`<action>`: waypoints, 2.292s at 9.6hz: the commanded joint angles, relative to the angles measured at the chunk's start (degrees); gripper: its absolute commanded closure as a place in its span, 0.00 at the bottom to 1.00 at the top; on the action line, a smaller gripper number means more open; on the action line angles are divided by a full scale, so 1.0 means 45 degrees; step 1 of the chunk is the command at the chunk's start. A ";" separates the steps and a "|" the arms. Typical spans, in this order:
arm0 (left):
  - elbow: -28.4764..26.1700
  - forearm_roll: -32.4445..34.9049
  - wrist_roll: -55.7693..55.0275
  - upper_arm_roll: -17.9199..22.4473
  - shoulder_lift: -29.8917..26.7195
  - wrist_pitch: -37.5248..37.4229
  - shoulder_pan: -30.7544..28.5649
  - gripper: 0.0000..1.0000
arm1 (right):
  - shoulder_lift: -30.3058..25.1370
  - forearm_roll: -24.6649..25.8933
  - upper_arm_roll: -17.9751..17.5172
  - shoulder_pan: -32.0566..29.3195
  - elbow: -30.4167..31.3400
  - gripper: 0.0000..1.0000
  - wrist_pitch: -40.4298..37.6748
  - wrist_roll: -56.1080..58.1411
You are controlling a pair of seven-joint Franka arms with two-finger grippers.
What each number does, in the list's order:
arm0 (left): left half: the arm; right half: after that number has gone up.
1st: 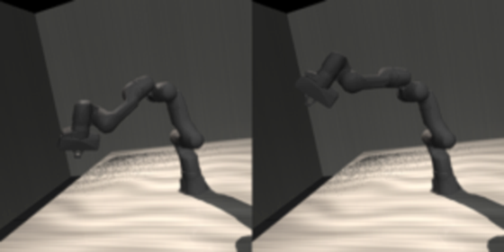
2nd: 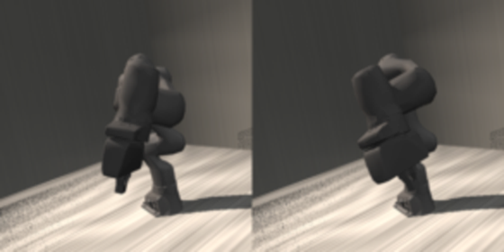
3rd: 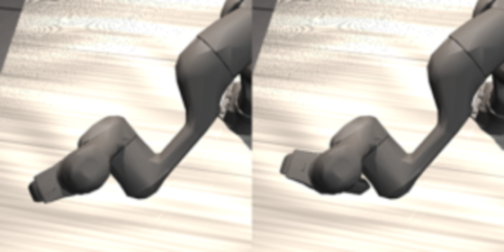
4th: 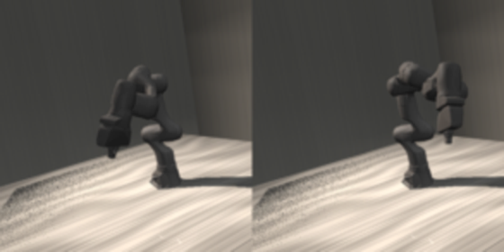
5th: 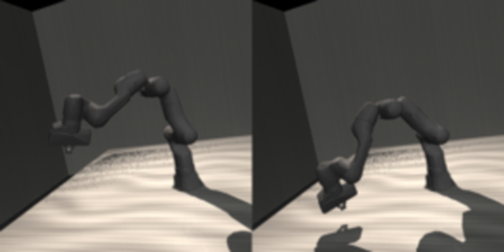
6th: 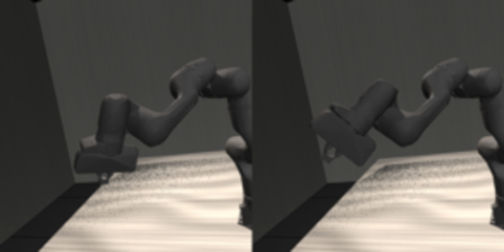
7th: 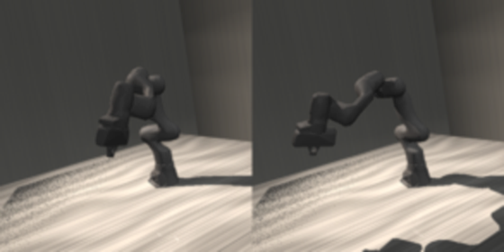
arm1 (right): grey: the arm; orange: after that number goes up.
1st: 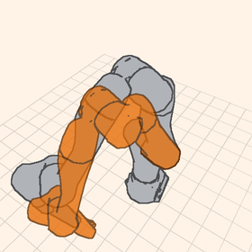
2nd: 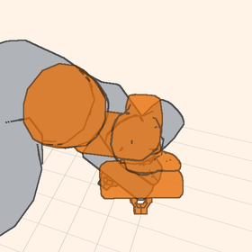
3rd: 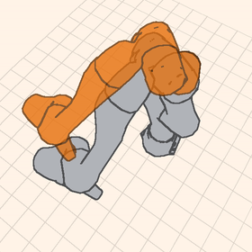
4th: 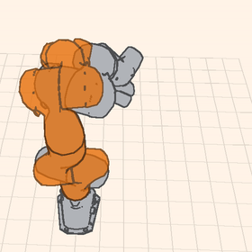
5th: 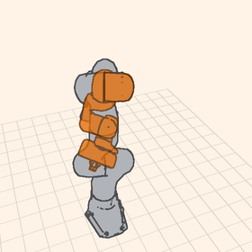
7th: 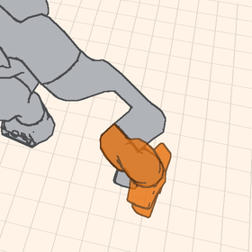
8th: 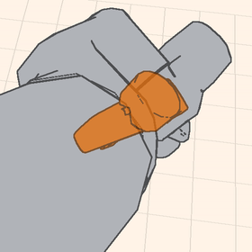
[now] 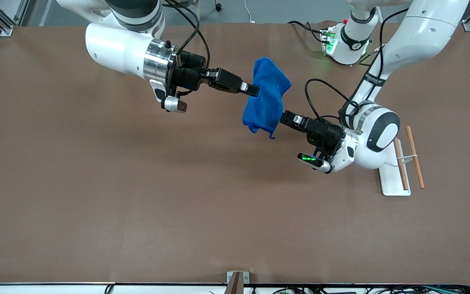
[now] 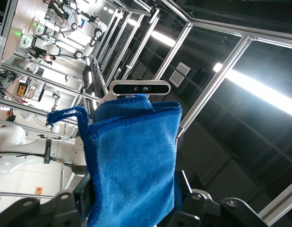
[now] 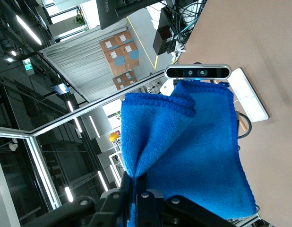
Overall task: Right arm passes towel to left arm to hang
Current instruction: 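Grasp the hanging towel's edge with the left gripper, then open the right gripper while the left gripper pulls the towel away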
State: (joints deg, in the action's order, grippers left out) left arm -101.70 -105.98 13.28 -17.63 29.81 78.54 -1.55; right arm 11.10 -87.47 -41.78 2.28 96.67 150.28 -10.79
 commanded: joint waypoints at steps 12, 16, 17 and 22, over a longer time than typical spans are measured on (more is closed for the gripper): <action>0.0158 0.2136 -0.6045 0.0401 -0.2087 0.1448 -0.1235 1.00 | -0.0044 0.0060 -0.0032 -0.0640 0.0877 0.00 0.0490 0.0191; 0.2186 0.8925 -0.9646 0.0442 -0.2601 0.2116 -0.2562 1.00 | 0.0033 0.6447 0.1366 -0.1757 0.2401 0.00 -0.0789 0.0270; 0.2190 0.9850 -0.9922 0.0461 -0.2600 0.2387 -0.2894 1.00 | 0.0033 0.8344 0.2225 -0.1738 0.2442 0.00 -0.1959 0.0250; 0.2171 1.6643 -1.1682 0.0540 -0.2309 0.4750 -0.3053 1.00 | -0.1466 1.5873 0.6738 -0.1679 0.2286 0.00 -0.7664 -0.0371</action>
State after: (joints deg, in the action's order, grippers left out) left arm -91.62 -36.92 -39.01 -15.30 17.35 97.81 -15.27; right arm 9.21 -21.07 -14.53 -5.60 105.56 119.79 -10.03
